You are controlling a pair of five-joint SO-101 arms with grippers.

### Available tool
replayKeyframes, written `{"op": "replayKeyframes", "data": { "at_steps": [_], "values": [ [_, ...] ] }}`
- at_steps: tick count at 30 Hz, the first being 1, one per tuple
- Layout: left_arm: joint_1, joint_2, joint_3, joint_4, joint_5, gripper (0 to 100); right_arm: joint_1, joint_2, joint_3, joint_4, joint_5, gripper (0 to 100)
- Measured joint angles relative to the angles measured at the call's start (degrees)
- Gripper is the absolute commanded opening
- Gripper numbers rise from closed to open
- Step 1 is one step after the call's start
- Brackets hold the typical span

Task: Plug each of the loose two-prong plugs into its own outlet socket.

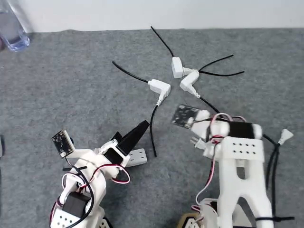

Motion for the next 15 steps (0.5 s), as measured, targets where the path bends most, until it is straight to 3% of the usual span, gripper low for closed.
{"op": "replayKeyframes", "data": {
  "at_steps": [6,15],
  "values": [
    [0.00,0.00,0.00,0.00,0.00,48,-8.97,0.97,1.93,-3.96,-3.52,24.4],
    [0.00,0.00,0.00,0.00,0.00,48,-9.41,15.91,4.92,-14.77,-4.40,24.4]
  ]
}}
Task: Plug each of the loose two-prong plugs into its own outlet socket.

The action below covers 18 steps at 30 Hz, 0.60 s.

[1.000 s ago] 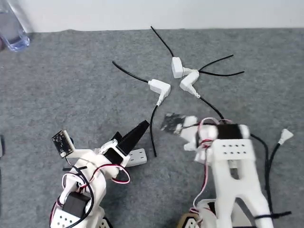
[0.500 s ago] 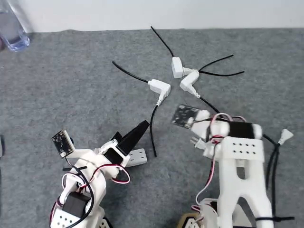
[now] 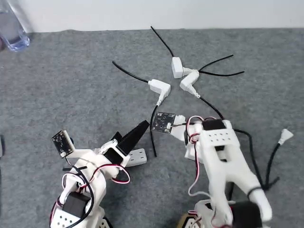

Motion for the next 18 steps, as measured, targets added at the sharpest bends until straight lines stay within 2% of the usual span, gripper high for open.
{"op": "replayKeyframes", "data": {
  "at_steps": [11,18],
  "values": [
    [0.00,0.00,0.00,0.00,0.00,48,4.75,10.81,-4.48,-3.96,2.02,24.4],
    [0.00,0.00,0.00,0.00,0.00,48,5.27,11.43,-4.48,-5.01,2.99,24.4]
  ]
}}
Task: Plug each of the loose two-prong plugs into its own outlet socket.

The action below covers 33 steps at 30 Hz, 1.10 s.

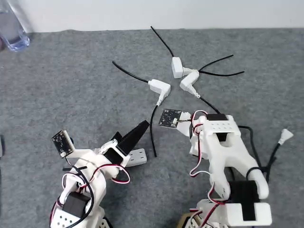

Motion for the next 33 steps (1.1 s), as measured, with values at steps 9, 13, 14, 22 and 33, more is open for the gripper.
{"op": "replayKeyframes", "data": {
  "at_steps": [9,13,14,22,33],
  "values": [
    [0.00,0.00,0.00,0.00,0.00,48,-0.18,-3.43,-2.02,3.96,0.00,24.4],
    [0.00,0.00,0.00,0.00,0.00,48,-0.18,-3.43,-2.11,7.74,0.00,20.9],
    [0.00,0.00,0.00,0.00,0.00,48,-0.18,-3.43,-2.11,8.18,0.00,19.9],
    [0.00,0.00,0.00,0.26,0.00,48,1.93,-3.43,-2.11,1.23,0.00,19.1],
    [0.00,0.00,0.00,0.62,0.00,48,1.76,-1.58,-2.11,-6.24,0.00,19.1]
  ]
}}
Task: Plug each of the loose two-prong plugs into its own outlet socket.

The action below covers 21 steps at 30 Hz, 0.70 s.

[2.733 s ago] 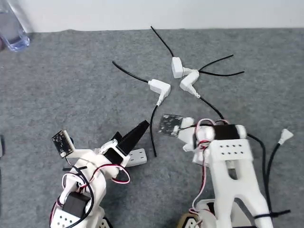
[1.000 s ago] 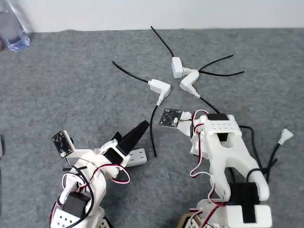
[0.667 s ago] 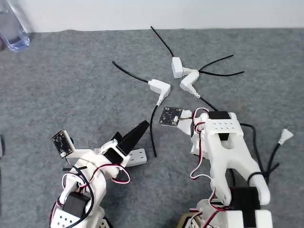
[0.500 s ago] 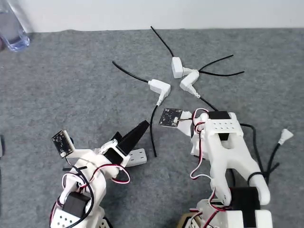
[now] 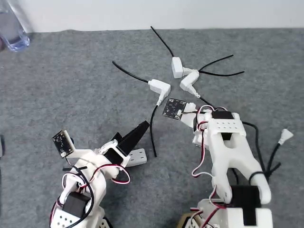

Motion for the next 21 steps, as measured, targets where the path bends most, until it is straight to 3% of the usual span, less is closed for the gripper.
{"op": "replayKeyframes", "data": {
  "at_steps": [12,21],
  "values": [
    [0.00,0.00,0.00,0.00,0.00,48,1.58,3.69,-3.08,-2.46,0.00,19.1],
    [0.00,0.00,0.00,0.00,0.00,48,1.93,3.69,-11.16,10.64,-0.70,19.1]
  ]
}}
